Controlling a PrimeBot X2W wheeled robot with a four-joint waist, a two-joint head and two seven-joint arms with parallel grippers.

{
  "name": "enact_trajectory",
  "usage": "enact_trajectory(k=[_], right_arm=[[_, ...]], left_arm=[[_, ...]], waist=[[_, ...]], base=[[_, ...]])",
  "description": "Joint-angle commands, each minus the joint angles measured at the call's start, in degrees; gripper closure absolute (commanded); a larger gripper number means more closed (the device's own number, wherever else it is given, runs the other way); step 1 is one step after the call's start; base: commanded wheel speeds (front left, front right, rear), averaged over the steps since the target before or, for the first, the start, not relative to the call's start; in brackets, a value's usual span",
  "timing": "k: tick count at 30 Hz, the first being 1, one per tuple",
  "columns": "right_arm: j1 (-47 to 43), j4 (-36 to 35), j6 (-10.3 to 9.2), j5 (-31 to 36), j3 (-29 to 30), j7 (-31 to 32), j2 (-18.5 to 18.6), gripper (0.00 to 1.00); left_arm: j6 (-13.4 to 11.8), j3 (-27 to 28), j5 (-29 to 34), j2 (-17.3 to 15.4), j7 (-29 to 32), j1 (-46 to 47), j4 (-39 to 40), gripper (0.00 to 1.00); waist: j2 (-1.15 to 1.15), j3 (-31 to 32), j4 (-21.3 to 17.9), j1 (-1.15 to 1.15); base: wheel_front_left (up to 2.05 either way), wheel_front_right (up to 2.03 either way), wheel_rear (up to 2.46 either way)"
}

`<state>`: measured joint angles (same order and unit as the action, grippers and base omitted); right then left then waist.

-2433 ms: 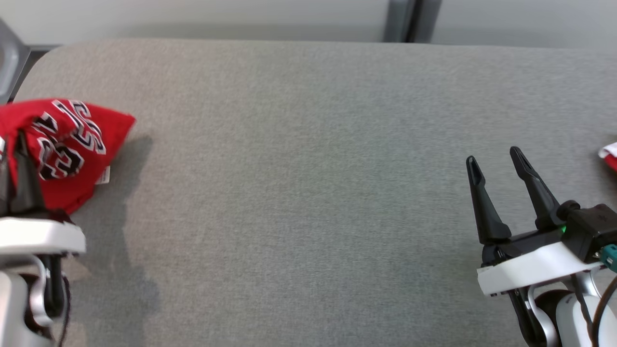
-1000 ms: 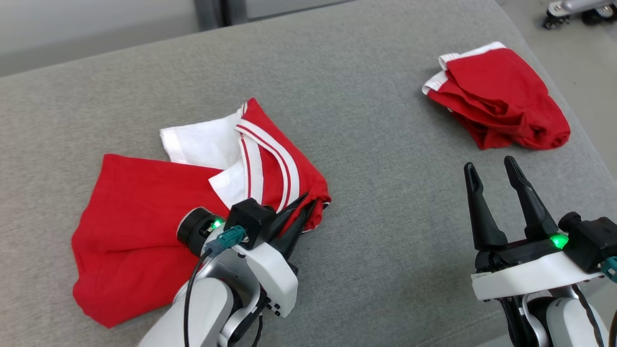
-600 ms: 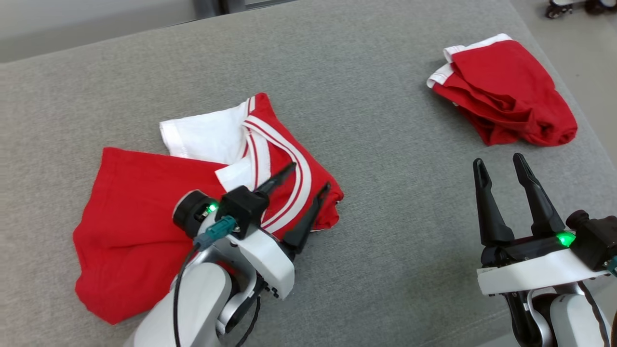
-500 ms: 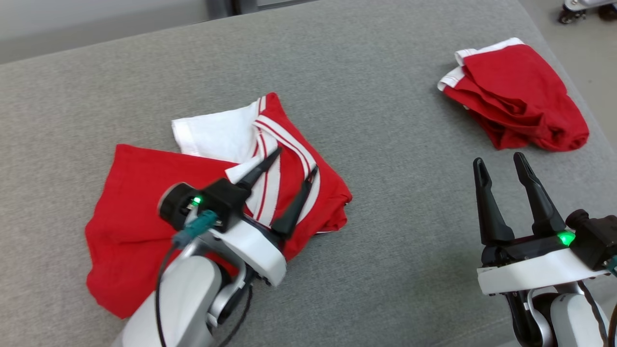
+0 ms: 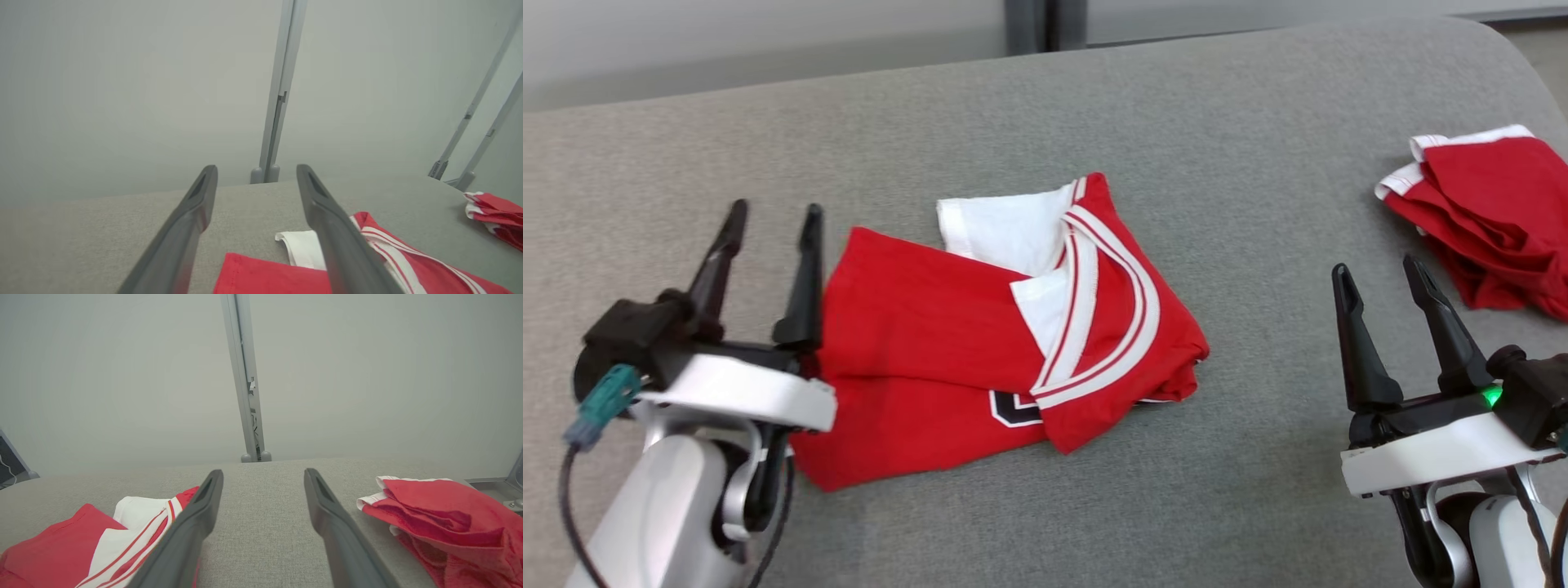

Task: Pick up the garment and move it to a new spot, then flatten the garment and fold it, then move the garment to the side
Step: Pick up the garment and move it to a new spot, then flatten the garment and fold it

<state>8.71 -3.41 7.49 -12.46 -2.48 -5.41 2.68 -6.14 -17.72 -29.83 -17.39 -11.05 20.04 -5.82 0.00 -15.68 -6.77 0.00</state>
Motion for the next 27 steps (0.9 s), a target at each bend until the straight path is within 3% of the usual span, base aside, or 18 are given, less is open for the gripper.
enact_trajectory(k=[1,12,27], right_arm=[[-0.7,-0.5,0.02,0.5,0.1,0.4,0.3,0.0],[-3.1,-1.2,0.02,1.6,1.2,2.7,0.4,0.0],[-9.2,-2.4,0.02,1.9,4.1,4.9,0.4,0.0]], left_arm=[[-0.6,1.2,-0.6,-0.8,-0.3,-1.4,0.5,0.0],[-3.4,6.3,-3.4,-4.7,-0.5,-12.7,5.0,0.0],[-4.9,3.3,-3.2,-4.6,1.8,-21.0,7.9,0.0]], waist=[[0.0,1.3,1.6,0.0],[0.0,5.1,4.2,0.0],[0.0,11.7,5.1,0.0]], base=[[0.0,0.0,0.0],[0.0,0.0,0.0],[0.0,0.0,0.0]])
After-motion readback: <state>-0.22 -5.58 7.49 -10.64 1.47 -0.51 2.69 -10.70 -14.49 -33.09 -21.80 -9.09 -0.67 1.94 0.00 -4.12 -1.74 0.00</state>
